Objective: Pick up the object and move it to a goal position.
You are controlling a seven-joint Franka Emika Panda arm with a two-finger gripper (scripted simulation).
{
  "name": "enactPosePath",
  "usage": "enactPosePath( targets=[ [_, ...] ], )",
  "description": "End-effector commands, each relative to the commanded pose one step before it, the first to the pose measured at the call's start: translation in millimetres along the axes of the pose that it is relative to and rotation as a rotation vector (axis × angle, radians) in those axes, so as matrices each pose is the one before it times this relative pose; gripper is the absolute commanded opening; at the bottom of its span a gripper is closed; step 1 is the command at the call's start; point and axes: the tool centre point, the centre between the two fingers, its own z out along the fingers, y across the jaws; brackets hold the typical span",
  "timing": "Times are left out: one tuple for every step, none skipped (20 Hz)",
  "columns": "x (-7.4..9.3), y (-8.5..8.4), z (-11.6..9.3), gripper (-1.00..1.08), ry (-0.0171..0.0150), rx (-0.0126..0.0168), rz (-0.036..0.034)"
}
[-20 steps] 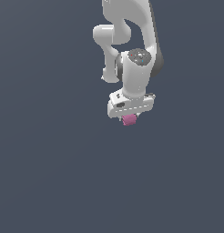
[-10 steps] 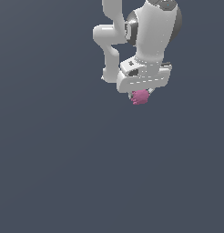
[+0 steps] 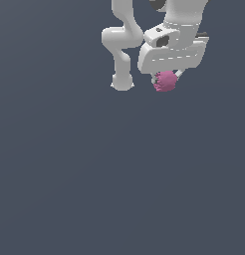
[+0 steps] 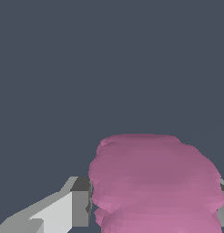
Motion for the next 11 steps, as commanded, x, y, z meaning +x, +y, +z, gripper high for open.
enactPosePath(
  targets=[
    [-3.02,-6.13,-15.46,-1.0,-0.00147,0.00031,0.00057],
    [-0.74,-2.01,-4.91,-1.0,0.0,0.0,0.0],
    [-0.62,-1.79,-4.37,-1.0,0.0,0.0,0.0],
    [-0.49,-1.57,-3.82,-1.0,0.0,0.0,0.0],
    [-0.36,-1.36,-3.27,-1.0,0.0,0.0,0.0],
    [-0.24,-0.71,-2.78,-1.0,0.00007,0.00054,0.00043],
    [-0.1,-0.93,-2.19,-1.0,0.0,0.0,0.0],
    [0.02,-0.72,-1.65,-1.0,0.0,0.0,0.0],
    [0.11,-0.51,-1.12,-1.0,0.0,0.0,0.0],
    [0.14,-0.29,-0.62,-1.0,0.0,0.0,0.0],
    [0.06,-0.09,-0.18,-1.0,0.0,0.0,0.0]
  ],
)
